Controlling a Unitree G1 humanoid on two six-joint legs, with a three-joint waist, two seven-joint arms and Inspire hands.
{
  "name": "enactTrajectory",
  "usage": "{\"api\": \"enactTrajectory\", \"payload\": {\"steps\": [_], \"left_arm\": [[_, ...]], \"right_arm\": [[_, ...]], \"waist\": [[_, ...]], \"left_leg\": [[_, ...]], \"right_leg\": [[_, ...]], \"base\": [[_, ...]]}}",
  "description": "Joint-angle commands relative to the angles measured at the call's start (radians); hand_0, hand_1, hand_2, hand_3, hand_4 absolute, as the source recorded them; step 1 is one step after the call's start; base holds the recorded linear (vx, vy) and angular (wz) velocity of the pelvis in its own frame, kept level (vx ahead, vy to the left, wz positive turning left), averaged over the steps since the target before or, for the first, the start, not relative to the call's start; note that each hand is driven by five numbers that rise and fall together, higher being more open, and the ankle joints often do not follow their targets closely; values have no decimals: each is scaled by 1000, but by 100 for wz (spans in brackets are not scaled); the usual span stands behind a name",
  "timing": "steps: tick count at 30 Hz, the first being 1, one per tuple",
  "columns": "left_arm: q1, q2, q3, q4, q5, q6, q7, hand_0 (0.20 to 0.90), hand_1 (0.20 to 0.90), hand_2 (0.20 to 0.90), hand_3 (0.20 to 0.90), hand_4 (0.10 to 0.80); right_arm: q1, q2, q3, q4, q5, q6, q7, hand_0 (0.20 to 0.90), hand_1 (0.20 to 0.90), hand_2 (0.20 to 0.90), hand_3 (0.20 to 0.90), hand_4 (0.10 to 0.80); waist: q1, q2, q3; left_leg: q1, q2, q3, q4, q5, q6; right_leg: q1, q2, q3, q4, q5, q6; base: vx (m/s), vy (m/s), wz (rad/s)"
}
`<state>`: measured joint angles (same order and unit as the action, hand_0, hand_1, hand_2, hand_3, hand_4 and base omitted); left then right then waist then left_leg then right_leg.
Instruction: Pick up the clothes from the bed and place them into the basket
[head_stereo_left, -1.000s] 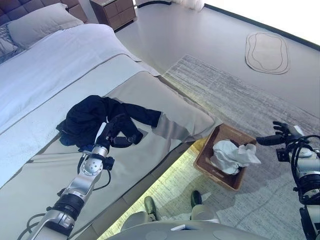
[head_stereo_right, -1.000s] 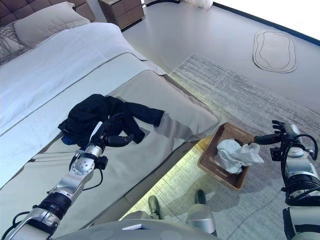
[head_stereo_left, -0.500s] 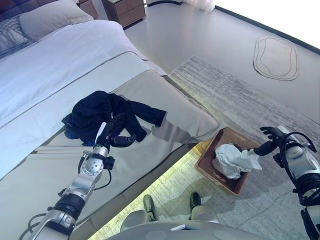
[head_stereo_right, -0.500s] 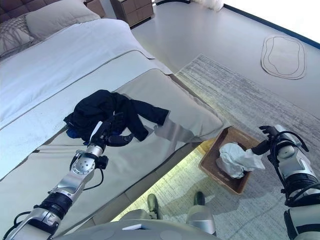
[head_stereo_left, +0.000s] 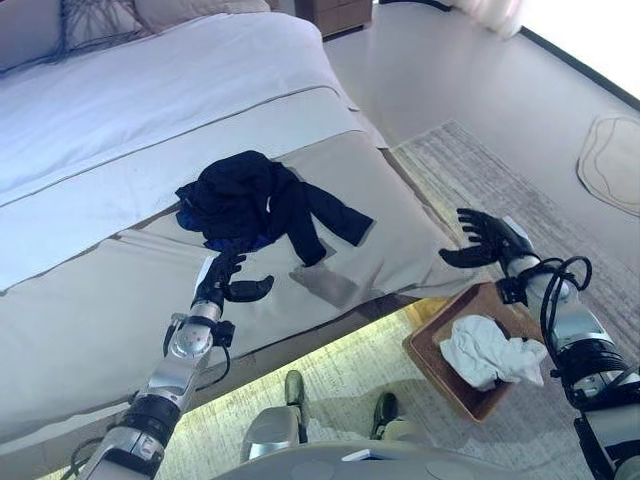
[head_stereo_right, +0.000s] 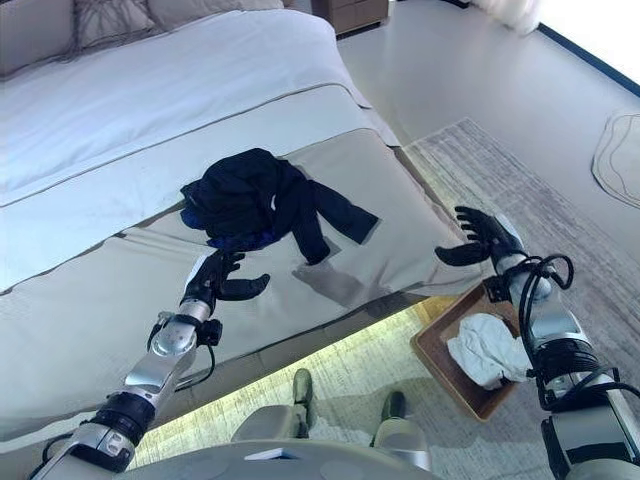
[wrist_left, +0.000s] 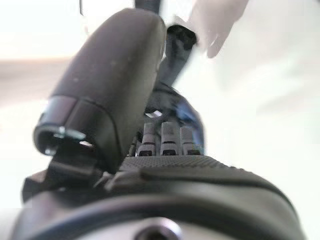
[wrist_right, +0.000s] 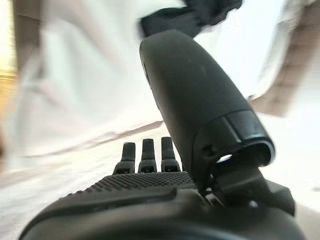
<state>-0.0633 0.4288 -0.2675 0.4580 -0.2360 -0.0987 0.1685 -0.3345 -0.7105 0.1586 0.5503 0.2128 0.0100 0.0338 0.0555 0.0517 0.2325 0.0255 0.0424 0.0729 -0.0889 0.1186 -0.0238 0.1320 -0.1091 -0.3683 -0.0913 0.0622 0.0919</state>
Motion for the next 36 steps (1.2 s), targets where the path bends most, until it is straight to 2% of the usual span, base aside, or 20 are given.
{"api": "enactTrajectory", "payload": {"steps": [1, 6, 12, 17, 20, 22, 23, 24, 27, 28, 29, 31, 34, 36], "left_arm": [[-42, 31, 73, -41, 10, -102, 46, 900, 900, 900, 900, 800], [-13, 53, 71, -79, 33, -79, 36, 900, 900, 900, 900, 800], [9, 98, 83, -122, 19, -70, 14, 900, 900, 900, 900, 800], [12, 117, 84, -153, 29, -60, -30, 900, 900, 900, 900, 800], [5, 128, 71, -145, 33, -68, -38, 900, 900, 900, 900, 800], [-2, 134, 67, -141, 36, -69, -47, 900, 900, 900, 900, 800], [-10, 137, 53, -140, 29, -68, -48, 900, 900, 900, 900, 800], [-12, 138, 47, -142, 24, -68, -47, 900, 900, 900, 900, 800], [-22, 137, 36, -147, 5, -74, -25, 900, 900, 900, 900, 800], [-35, 131, 30, -149, -11, -83, -16, 900, 900, 900, 900, 800], [-43, 129, 26, -151, -14, -88, -16, 900, 900, 900, 900, 800], [-54, 127, 21, -149, -17, -95, -31, 900, 900, 900, 900, 800], [-39, 111, 29, -144, -21, -102, -68, 900, 900, 900, 900, 800], [-22, 104, 29, -139, -24, -122, -96, 900, 900, 900, 900, 800]], "right_arm": [[-168, -2, 32, -43, -40, -125, -145, 900, 900, 900, 900, 800], [-221, 18, 45, -42, -53, -89, -224, 900, 900, 900, 900, 800], [-322, 21, 71, 12, -56, -12, -254, 900, 900, 900, 900, 800], [-375, 9, 89, 55, -71, 35, -246, 900, 900, 900, 900, 800], [-399, -10, 104, 73, -90, 61, -245, 900, 900, 900, 900, 800], [-391, -27, 106, 74, -92, 72, -259, 900, 900, 900, 900, 800], [-380, -39, 104, 76, -99, 78, -279, 900, 900, 900, 900, 800], [-373, -43, 100, 73, -104, 77, -285, 900, 900, 900, 900, 800], [-370, -44, 96, 71, -113, 70, -289, 900, 900, 900, 900, 800], [-384, -47, 98, 72, -111, 79, -296, 900, 900, 900, 900, 800], [-394, -50, 96, 72, -109, 90, -300, 900, 900, 900, 900, 800], [-411, -65, 93, 80, -84, 105, -300, 900, 900, 900, 900, 800], [-432, -105, 83, 88, -73, 113, -257, 900, 900, 900, 900, 800], [-427, -119, 87, 89, -46, 116, -272, 900, 900, 900, 900, 800]], "waist": [[25, -56, -55], [67, -55, -52], [127, -61, -42], [162, -64, -39], [173, -65, -39], [166, -64, -34], [148, -66, -27], [136, -67, -27], [113, -67, -16], [96, -75, -5], [90, -74, 1], [83, -70, 8], [91, -86, 7], [105, -79, 28]], "left_leg": [[30, -5, 73, 79, -132, -29], [30, -34, 47, 82, -148, -3], [13, -61, 33, 132, -175, 34], [-12, -67, 19, 173, -187, 48], [-21, -78, -3, 174, -186, 63], [-19, -86, -37, 176, -190, 72], [-8, -92, -76, 179, -197, 73], [-7, -94, -92, 179, -196, 72], [6, -92, -118, 180, -211, 67], [13, -104, -137, 175, -229, 67], [13, -105, -150, 175, -236, 68], [-2, -107, -176, 187, -238, 69], [-41, -95, -179, 301, -244, 27], [-138, -91, -189, 427, -150, -4]], "right_leg": [[-26, 3, 47, 78, -91, -49], [-26, -24, 40, 98, -85, -33], [-38, -84, 26, 148, -77, 0], [-39, -116, 15, 207, -78, 0], [-61, -129, 23, 314, -65, 1], [-103, -118, 59, 404, -49, 1], [-128, -89, 108, 391, -53, -3], [-142, -79, 127, 358, -47, -4], [-171, -72, 170, 274, -34, 1], [-218, -64, 207, 201, 12, 19], [-234, -55, 225, 187, 21, 21], [-246, -36, 258, 196, 2, 15], [-210, -30, 213, 204, -44, -23], [-173, -16, 196, 209, -75, -52]], "base": [[153, 211, 21], [140, 186, 22], [144, 187, 5], [133, 152, 8], [121, 116, 19], [154, 9, 37], [205, -89, 43], [208, -138, 62], [118, -171, 68], [70, -251, 47], [49, -261, 47], [-20, -266, 74], [44, -267, 117], [53, -116, 63]]}}
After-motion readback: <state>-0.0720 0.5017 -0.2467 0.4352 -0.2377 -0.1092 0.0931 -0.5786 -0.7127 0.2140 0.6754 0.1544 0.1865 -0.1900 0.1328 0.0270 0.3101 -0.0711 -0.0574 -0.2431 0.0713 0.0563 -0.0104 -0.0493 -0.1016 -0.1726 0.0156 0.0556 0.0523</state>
